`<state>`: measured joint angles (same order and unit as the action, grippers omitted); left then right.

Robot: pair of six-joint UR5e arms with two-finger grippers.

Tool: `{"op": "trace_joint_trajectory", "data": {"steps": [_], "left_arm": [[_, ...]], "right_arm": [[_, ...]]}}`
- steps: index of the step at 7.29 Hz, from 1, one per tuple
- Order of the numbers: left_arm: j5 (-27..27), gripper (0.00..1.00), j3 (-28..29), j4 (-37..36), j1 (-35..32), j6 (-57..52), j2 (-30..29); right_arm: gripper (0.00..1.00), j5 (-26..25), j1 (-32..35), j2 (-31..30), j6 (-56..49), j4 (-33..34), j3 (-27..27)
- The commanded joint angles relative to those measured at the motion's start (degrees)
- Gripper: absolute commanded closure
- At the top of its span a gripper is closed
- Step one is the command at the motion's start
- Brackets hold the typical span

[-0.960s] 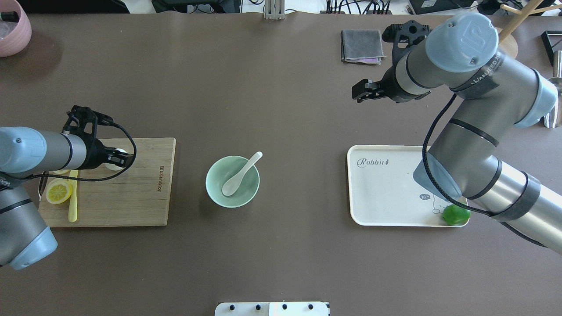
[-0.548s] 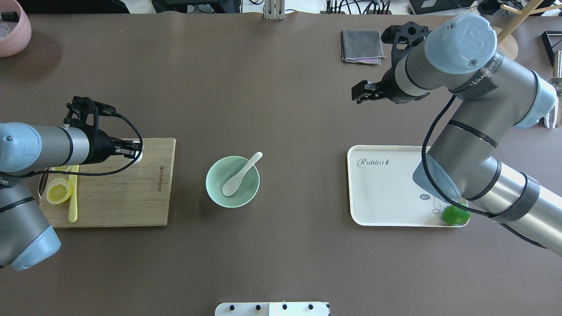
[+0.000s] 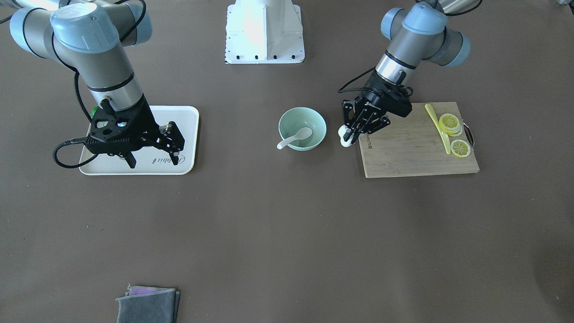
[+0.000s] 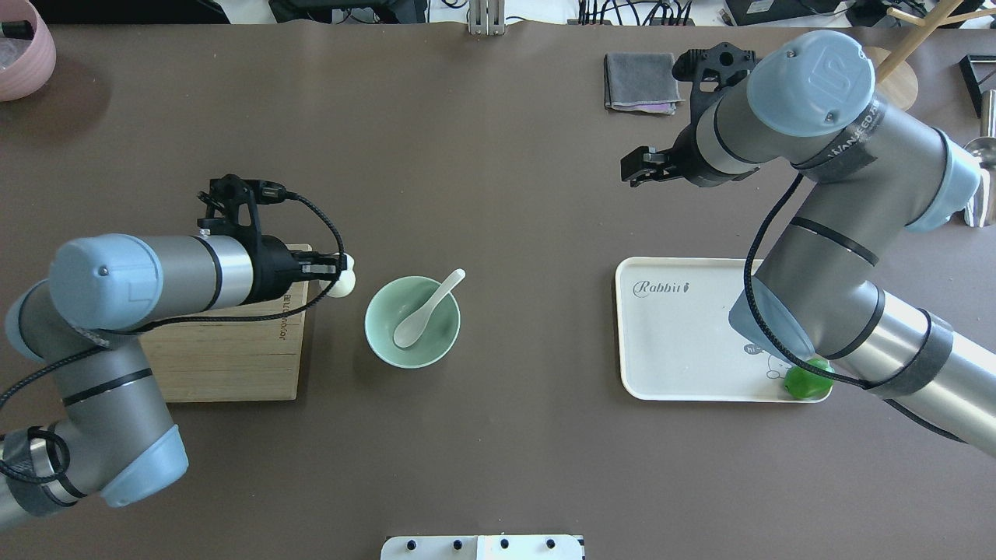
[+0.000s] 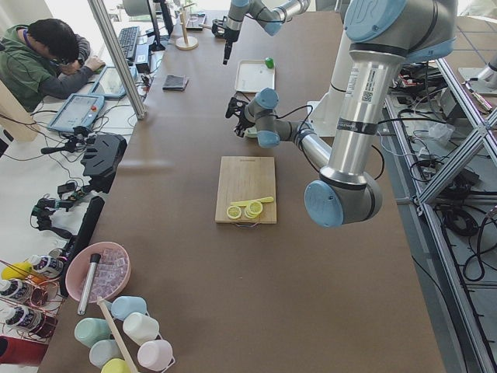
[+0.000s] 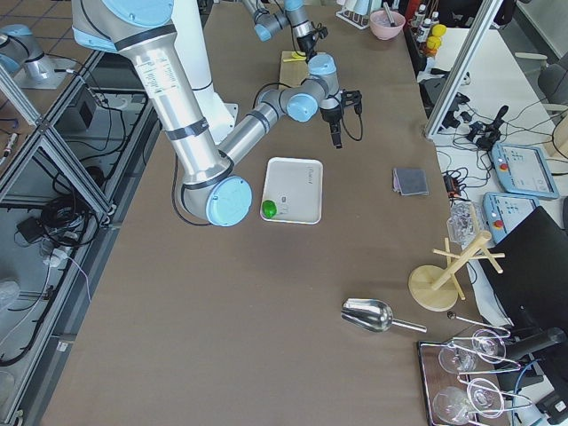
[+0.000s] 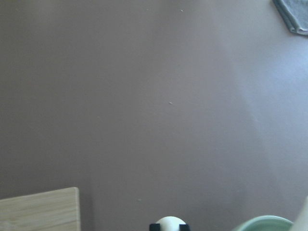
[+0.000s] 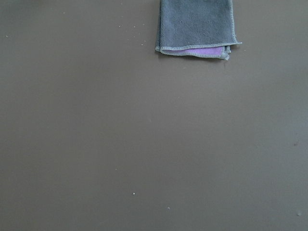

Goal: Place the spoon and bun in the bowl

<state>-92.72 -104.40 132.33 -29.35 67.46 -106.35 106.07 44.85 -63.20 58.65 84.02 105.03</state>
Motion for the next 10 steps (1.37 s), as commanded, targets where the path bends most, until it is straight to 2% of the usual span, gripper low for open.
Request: {"op": "trace_joint_trajectory", "data": {"steps": [1,2,3,7,8,9,10], "left_arm": [[9.4,0.98,1.1,-0.2,9.5,2.9,-4.6],[9.8,0.34,1.6,-0.2,10.4,2.9,-5.3],[9.8,0.03,1.5,0.5,10.5,3.0,-5.3],[9.1,0.03,0.2,-0.5,7.8,2.3,-5.3],[4.2,0.02,0.1,-1.8,4.5,2.0,-3.6],[-5.0,0.02,-0.5,-5.7,-2.0,0.8,-1.8],[-11.8,0.02,-2.1,-8.4,-7.2,-8.3,1.2]], "right_arm": [[0.0,-0.4,-0.1,0.0,0.1,0.0,0.0],[0.0,-0.5,-0.2,-0.1,0.1,0.0,0.0],[0.0,-0.5,-0.2,-0.1,0.1,0.0,0.1],[0.0,-0.4,-0.2,-0.5,-0.1,-0.1,0.2],[0.0,-0.3,-0.1,-1.3,-1.1,-0.2,0.3],[0.0,-0.2,0.5,-2.2,-1.9,-0.1,0.4],[0.0,1.0,2.8,-3.8,-7.0,0.0,0.4]]}}
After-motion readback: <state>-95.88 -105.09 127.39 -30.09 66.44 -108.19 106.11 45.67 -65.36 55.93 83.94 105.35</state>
